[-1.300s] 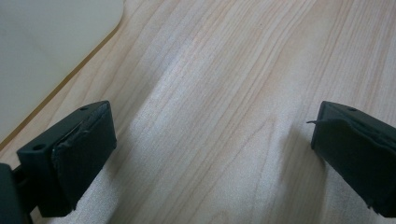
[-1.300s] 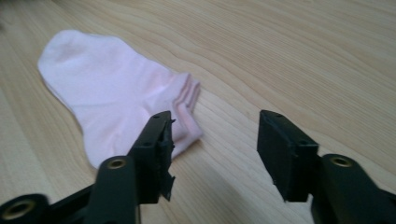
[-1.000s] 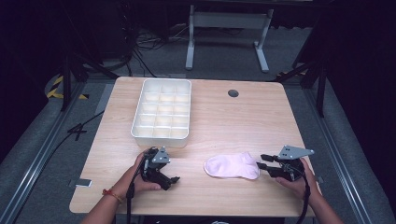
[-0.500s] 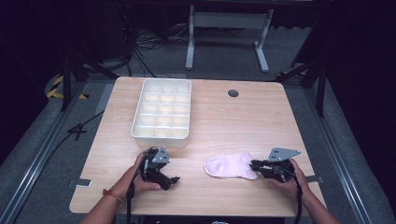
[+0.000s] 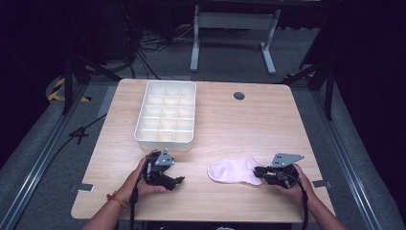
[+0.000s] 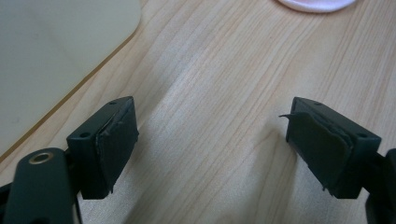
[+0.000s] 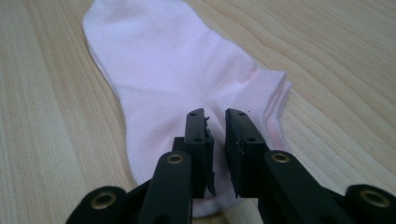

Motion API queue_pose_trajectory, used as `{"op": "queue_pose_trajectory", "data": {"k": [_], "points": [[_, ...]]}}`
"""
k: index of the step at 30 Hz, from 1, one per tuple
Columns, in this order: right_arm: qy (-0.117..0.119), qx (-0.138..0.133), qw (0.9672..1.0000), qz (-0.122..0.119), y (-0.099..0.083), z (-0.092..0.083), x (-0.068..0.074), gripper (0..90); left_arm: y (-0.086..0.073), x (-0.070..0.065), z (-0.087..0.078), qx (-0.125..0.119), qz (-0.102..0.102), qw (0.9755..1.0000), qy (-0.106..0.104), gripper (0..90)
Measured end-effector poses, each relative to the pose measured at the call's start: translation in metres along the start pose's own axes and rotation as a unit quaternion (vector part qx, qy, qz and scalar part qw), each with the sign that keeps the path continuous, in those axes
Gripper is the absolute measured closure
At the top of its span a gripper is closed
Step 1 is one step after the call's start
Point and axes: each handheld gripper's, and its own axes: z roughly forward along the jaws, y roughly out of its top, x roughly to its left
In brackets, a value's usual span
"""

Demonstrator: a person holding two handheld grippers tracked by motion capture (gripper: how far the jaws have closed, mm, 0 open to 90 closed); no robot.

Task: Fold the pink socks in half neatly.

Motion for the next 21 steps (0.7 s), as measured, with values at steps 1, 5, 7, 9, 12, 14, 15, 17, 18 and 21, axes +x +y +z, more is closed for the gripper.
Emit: {"op": "queue_pose_trajectory", "data": {"k": [1, 5, 7, 9, 12, 14, 15, 17, 18, 21], "points": [[0.0, 0.0, 1.0, 0.0, 0.0, 0.0, 0.001, 79.3, 0.001, 0.001, -0.001, 0.0, -0.005, 1.0, -0.008, 18.7], [0.002, 0.001, 1.0, -0.004, 0.002, 0.002, 0.004, 79.3, 0.005, 0.005, -0.002, 0.0, -0.037, 0.9992, -0.012, 27.1], [0.003, 0.002, 1.0, -0.007, 0.003, 0.003, 0.005, 79.3, 0.006, 0.007, -0.004, 0.0, -0.046, 0.9989, -0.011, 30.3], [0.005, 0.002, 0.9999, -0.01, 0.004, 0.004, 0.006, 79.3, 0.012, 0.008, -0.003, -0.003, -0.054, 0.9985, -0.002, 37.0], [0.006, 0.003, 0.9999, -0.012, 0.005, 0.005, 0.007, 79.3, 0.022, 0.004, -0.001, -0.011, -0.051, 0.9985, -0.015, 40.6], [0.005, 0.002, 0.9999, -0.013, 0.006, 0.006, 0.008, 79.3, 0.031, -0.001, 0.004, -0.017, -0.046, 0.9986, -0.023, 40.8], [0.005, 0.004, 0.9999, -0.013, 0.006, 0.005, 0.008, 79.3, 0.035, -0.004, 0.006, -0.018, -0.042, 0.9986, -0.027, 40.8], [0.005, 0.004, 0.9999, -0.015, 0.006, 0.005, 0.008, 79.3, 0.042, -0.008, 0.01, -0.016, -0.03, 0.9989, -0.034, 40.4], [0.005, 0.004, 0.9999, -0.015, 0.006, 0.005, 0.008, 79.3, 0.046, -0.011, 0.013, -0.019, -0.031, 0.9986, -0.039, 40.1], [0.005, 0.004, 0.9998, -0.016, 0.006, 0.005, 0.008, 79.3, 0.059, -0.018, 0.021, -0.027, -0.021, 0.9983, -0.047, 39.4]]}}
